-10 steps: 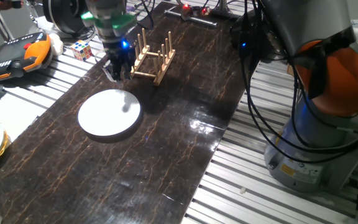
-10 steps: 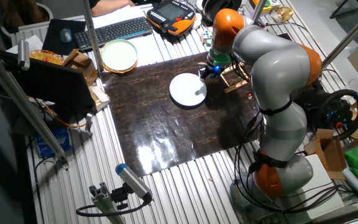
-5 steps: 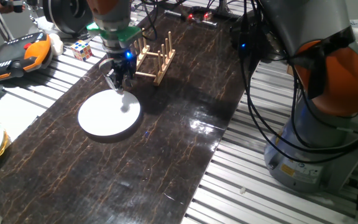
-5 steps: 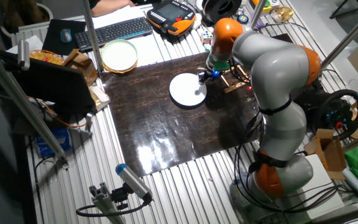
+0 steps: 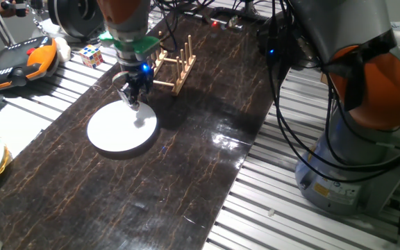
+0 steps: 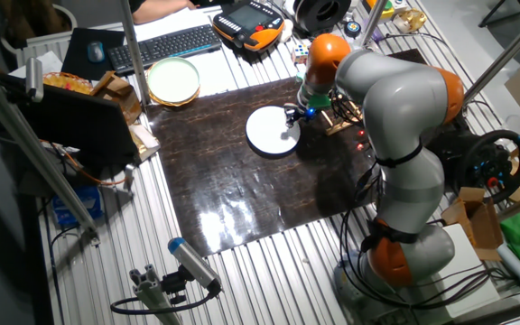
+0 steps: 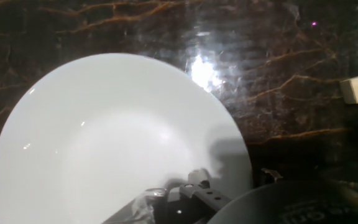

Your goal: Put the dish on the dish rack

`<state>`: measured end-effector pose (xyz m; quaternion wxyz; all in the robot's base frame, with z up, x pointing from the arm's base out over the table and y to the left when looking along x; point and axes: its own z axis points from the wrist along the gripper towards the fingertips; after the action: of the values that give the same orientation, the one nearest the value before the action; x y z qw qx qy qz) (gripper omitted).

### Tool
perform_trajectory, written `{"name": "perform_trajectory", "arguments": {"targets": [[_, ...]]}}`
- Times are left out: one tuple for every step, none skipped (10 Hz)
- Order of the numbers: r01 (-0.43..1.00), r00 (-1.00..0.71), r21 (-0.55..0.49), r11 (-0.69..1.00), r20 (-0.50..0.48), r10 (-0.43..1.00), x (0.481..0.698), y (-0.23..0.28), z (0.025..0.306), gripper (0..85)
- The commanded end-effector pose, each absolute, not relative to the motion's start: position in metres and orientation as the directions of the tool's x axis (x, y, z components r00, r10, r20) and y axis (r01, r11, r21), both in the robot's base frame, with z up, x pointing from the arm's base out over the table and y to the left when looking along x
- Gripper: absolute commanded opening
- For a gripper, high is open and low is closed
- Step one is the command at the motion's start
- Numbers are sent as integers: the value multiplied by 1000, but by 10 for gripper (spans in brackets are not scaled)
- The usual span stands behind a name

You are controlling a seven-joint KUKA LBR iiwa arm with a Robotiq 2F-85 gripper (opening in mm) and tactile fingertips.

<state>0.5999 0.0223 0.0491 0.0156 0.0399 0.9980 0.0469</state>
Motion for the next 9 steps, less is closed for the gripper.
{"name": "perform_trajectory", "arguments": {"targets": [[79, -996, 96, 992, -29, 82, 600, 23, 48, 467], [79, -996, 100, 992, -34, 83, 599, 23, 45, 473], [77, -996, 104, 992, -33, 81, 599, 23, 45, 473], [77, -996, 113, 991, -31, 81, 599, 24, 43, 470], [77, -996, 116, 990, -34, 82, 599, 25, 41, 470], [77, -996, 123, 989, -36, 82, 599, 25, 38, 470], [76, -996, 126, 989, -36, 81, 598, 26, 37, 460], [71, -997, 130, 989, -32, 76, 598, 27, 37, 440], [65, -997, 137, 988, -29, 70, 598, 27, 37, 390]]}}
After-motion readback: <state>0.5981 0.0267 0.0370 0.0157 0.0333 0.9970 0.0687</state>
